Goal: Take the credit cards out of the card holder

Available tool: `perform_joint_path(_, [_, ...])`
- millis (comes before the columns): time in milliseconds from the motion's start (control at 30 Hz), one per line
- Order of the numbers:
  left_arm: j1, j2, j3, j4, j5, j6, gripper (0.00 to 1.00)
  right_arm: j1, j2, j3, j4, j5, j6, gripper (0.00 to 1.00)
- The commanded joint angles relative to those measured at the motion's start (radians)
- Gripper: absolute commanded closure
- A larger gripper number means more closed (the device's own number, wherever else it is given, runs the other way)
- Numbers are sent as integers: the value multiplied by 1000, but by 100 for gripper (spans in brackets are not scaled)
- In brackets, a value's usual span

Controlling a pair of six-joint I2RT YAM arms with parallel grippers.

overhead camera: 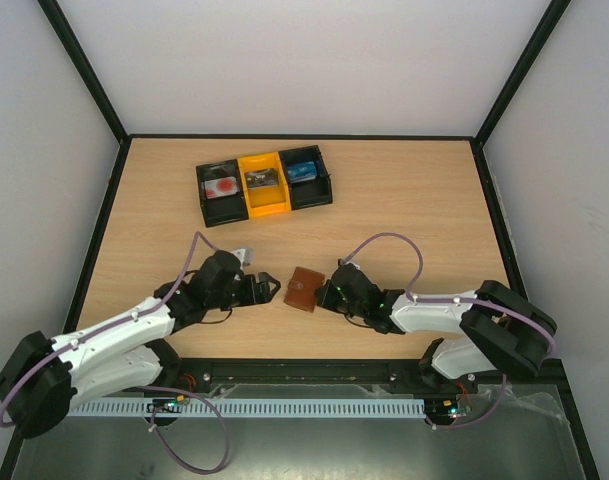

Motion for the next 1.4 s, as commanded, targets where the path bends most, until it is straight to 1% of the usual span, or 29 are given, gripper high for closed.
perform_joint_path(0, [-40,59,54,4,-73,11,13,2,-48,15,-14,-21,-29,98])
perform_joint_path(167, [-61,166,116,33,-49,26,13,13,-77,16,-45,-8,-43,98])
perform_joint_path(200, [-62,189,129,40,-49,36,15,14,-80,13,-57,8,-42,97])
perform_joint_path(233, [-62,215,140,51,-53,45,17,13,-82,12,-69,23,-40,92])
perform_joint_path(300, [-61,270,159,69,-66,62,25,13,-81,6,-72,40,-35,81])
perform_joint_path(333, [-61,303,171,78,-67,70,30,14,-82,3,-68,48,-32,77])
perform_joint_path(567, [-61,487,178,194,15,91,66,2,-43,-18,23,49,6,64])
perform_joint_path(667, [-60,542,166,236,56,101,80,-1,-27,-36,70,47,22,60])
perform_joint_path(767, [-62,576,139,247,30,83,86,-1,-3,-41,100,40,27,58])
perform_joint_path(900, [-63,596,73,328,47,45,91,-1,30,-53,149,29,48,55])
perform_joint_path(1000, [-62,608,43,343,48,19,95,-1,62,-59,209,3,57,52])
perform_joint_path(1067, [-63,603,21,368,53,-1,97,-2,85,-60,248,-17,58,52])
perform_joint_path(1100, [-63,601,14,377,55,-6,97,-2,89,-60,263,-24,59,55])
perform_joint_path(1233, [-62,595,1,377,52,-17,98,-2,75,-66,290,-33,58,75])
perform_joint_path(1367, [-62,577,-10,380,50,-31,98,-1,45,-68,288,-54,41,86])
